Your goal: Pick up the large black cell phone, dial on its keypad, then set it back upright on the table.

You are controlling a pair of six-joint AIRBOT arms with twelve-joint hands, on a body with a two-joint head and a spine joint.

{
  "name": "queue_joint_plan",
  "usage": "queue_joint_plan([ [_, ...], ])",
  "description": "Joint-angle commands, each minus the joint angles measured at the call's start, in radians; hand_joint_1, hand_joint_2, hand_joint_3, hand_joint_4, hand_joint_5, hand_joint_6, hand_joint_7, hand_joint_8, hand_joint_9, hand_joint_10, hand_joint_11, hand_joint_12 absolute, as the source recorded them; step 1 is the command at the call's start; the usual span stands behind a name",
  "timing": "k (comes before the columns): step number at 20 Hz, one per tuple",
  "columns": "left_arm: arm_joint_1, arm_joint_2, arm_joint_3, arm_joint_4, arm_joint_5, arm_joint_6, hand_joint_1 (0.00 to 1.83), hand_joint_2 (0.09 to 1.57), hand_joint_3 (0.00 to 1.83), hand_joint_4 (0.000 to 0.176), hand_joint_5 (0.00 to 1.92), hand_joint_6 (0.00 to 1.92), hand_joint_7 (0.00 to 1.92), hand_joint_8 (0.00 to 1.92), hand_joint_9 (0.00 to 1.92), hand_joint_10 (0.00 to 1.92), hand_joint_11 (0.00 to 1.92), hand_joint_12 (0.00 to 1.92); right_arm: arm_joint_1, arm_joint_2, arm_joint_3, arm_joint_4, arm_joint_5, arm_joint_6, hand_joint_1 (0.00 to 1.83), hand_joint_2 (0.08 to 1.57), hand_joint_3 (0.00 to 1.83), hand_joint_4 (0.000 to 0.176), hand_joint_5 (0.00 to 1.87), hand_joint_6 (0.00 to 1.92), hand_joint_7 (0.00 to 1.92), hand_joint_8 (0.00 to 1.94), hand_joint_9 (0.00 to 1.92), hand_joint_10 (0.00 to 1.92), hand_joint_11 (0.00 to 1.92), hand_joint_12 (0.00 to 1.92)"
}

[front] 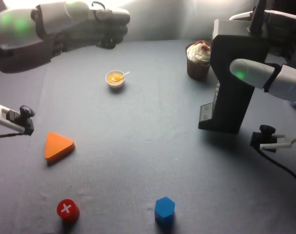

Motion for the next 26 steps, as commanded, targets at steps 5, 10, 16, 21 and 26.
queue_joint_plan([
  [5,-0.024,0.001,0.001,-0.076,-0.088,-0.017,0.00,1.19,0.00,0.023,0.29,0.01,0.36,0.01,0.33,0.01,0.00,0.68,-0.014,0.008,0.012,-0.017,0.147,0.027,1.49,1.14,0.00,0.000,0.87,0.97,0.82,1.16,0.91,1.14,0.80,1.60],
  [10,-0.018,-0.007,-0.010,-0.070,-0.087,-0.016,0.00,1.19,0.00,0.025,0.32,0.00,0.39,0.01,0.36,0.01,0.00,0.76,-0.026,0.008,0.026,-0.064,0.145,0.035,1.49,1.10,0.00,0.000,0.96,0.84,0.88,1.08,0.96,1.07,0.86,1.52],
  [16,-0.023,-0.009,-0.021,-0.070,-0.087,-0.016,0.00,1.20,0.00,0.022,0.29,0.00,0.35,0.00,0.32,0.00,0.00,0.67,-0.026,0.014,0.044,-0.116,0.109,0.049,1.49,1.11,0.00,0.000,0.93,0.91,0.92,1.05,0.93,1.11,0.79,1.57],
  [21,-0.018,-0.010,-0.026,-0.067,-0.086,-0.016,0.00,1.20,0.00,0.027,0.27,0.00,0.32,0.00,0.29,0.00,0.00,0.63,-0.026,0.022,0.054,-0.151,0.081,0.049,1.39,1.12,0.00,0.000,0.93,0.99,0.96,1.04,0.90,1.21,0.74,1.36],
  [26,-0.019,-0.007,-0.042,-0.067,-0.087,-0.016,0.00,1.21,0.00,0.032,0.27,0.00,0.34,0.00,0.31,0.00,0.00,0.67,-0.026,0.031,0.057,-0.162,0.075,0.051,1.49,1.12,0.00,0.000,0.85,1.03,0.89,1.06,0.96,1.07,0.81,1.58],
])
